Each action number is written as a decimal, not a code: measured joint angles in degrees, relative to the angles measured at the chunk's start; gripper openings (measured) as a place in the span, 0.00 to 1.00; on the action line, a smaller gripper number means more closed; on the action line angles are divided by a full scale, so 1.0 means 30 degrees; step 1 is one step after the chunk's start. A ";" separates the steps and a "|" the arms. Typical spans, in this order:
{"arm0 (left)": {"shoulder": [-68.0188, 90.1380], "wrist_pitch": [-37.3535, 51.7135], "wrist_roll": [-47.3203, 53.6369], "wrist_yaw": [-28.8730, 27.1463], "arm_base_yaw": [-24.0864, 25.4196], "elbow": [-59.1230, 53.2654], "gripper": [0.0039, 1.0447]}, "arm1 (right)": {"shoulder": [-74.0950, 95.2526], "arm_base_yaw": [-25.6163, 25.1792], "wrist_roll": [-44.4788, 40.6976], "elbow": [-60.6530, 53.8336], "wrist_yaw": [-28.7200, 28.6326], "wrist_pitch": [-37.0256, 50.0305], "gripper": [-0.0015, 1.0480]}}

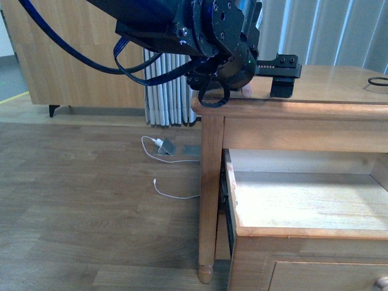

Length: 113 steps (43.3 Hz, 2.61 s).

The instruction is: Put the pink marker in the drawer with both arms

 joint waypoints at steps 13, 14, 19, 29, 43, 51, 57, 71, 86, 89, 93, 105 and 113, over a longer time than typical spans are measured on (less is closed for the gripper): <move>0.0189 -0.1501 0.0780 -0.0095 -0.0095 0.0743 0.94 | 0.0000 0.0000 0.0000 0.0000 0.0000 0.0000 0.92; 0.0189 -0.1581 0.0801 -0.0102 -0.0102 0.0780 0.94 | 0.0000 0.0000 0.0000 0.0000 0.0000 0.0000 0.92; 0.0197 -0.2113 0.1049 -0.0175 -0.0131 0.0991 0.94 | 0.0000 0.0000 0.0000 0.0000 0.0000 0.0000 0.92; 0.0197 -0.2696 0.1311 -0.0146 -0.0168 0.1195 0.83 | 0.0000 0.0000 0.0000 0.0000 0.0000 0.0000 0.92; 0.0233 -0.2943 0.1566 -0.0692 -0.0386 0.1319 0.26 | 0.0000 0.0000 0.0000 0.0000 0.0000 0.0000 0.92; 0.0233 -0.2922 0.1625 -0.0758 -0.0313 0.1260 0.13 | 0.0000 0.0000 0.0000 0.0000 0.0000 0.0000 0.92; -0.0117 -0.2295 0.1617 -0.0459 -0.0226 0.0525 0.13 | 0.0000 0.0000 0.0000 0.0000 0.0007 0.0000 0.92; -0.2725 0.0947 0.1705 0.3206 0.0255 -0.4175 0.13 | 0.0000 0.0000 0.0000 0.0000 0.0000 0.0000 0.92; -0.8080 0.1719 0.4823 0.8685 0.1144 -1.1191 0.13 | 0.0000 0.0000 0.0000 0.0000 0.0000 0.0000 0.92; -0.8342 0.1341 0.5566 0.9595 0.1195 -1.1927 0.13 | 0.0000 0.0000 0.0000 0.0000 0.0000 0.0000 0.92; -0.8160 0.1224 0.6353 0.9734 0.1122 -1.2371 0.13 | 0.0000 0.0000 0.0000 0.0000 0.0000 0.0000 0.92; -0.5515 0.1894 0.6506 0.9071 0.0233 -1.1715 0.13 | 0.0000 0.0000 0.0000 0.0000 0.0000 0.0000 0.92; -0.3155 0.1953 0.6229 0.8262 -0.0444 -1.0273 0.13 | 0.0000 0.0000 0.0000 0.0000 0.0007 0.0000 0.92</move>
